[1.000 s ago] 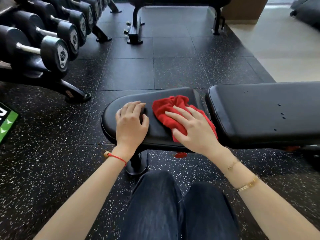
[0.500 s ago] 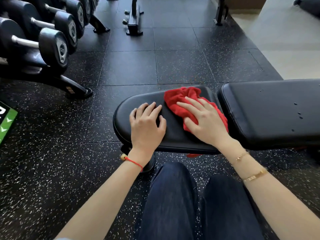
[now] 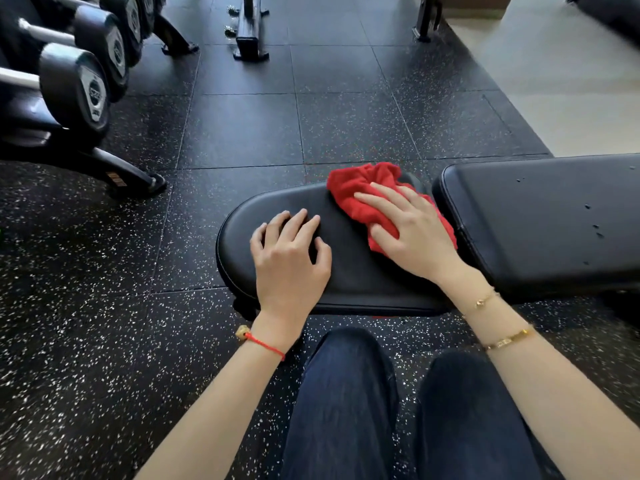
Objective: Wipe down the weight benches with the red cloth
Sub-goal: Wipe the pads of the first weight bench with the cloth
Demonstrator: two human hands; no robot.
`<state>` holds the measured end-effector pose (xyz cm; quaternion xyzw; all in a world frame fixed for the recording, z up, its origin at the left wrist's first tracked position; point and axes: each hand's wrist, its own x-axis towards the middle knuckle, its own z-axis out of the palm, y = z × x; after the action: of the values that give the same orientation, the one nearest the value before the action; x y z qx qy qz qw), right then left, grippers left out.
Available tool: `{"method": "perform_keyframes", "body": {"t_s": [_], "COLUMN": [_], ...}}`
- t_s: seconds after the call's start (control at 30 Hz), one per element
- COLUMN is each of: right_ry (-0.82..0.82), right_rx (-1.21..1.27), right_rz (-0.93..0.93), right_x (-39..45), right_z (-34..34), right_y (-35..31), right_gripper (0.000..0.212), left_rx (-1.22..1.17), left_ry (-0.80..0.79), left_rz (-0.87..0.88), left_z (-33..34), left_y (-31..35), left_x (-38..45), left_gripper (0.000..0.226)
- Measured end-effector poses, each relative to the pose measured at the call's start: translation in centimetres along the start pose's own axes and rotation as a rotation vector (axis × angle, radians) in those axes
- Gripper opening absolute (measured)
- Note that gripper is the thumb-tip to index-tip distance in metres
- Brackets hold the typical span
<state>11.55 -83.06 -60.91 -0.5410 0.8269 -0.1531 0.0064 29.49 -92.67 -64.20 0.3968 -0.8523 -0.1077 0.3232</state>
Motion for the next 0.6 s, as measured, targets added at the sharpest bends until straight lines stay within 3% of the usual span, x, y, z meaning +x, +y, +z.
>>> {"method": "perform_keyframes", "body": {"t_s": [0.17,0.4,0.6], "right_ry": [-0.017,-0.003,0.028], "right_rx": [-0.049,-0.021,-0.098], "right_rz": [0.167,-0.016,-0.074], "right_x": [4.8,-1.0,-4.7], "right_z": [0.3,0.2,-1.9], "right_y": [-0.3,-2.6,0.0], "right_gripper": [0.051,0.05,0.046], "left_rx": [-0.01,0.01,0.001], "left_ry": [0.005,-0.021,-0.022], "left_rz": [-0.007,-0.007,-0.007], "left_z": [0.0,-0.1,-0.4], "left_y": [0.0,0.1,0.3], "left_x": [-0.1,0.0,-0.1], "left_gripper": [0.031,0.032,0.031]}}
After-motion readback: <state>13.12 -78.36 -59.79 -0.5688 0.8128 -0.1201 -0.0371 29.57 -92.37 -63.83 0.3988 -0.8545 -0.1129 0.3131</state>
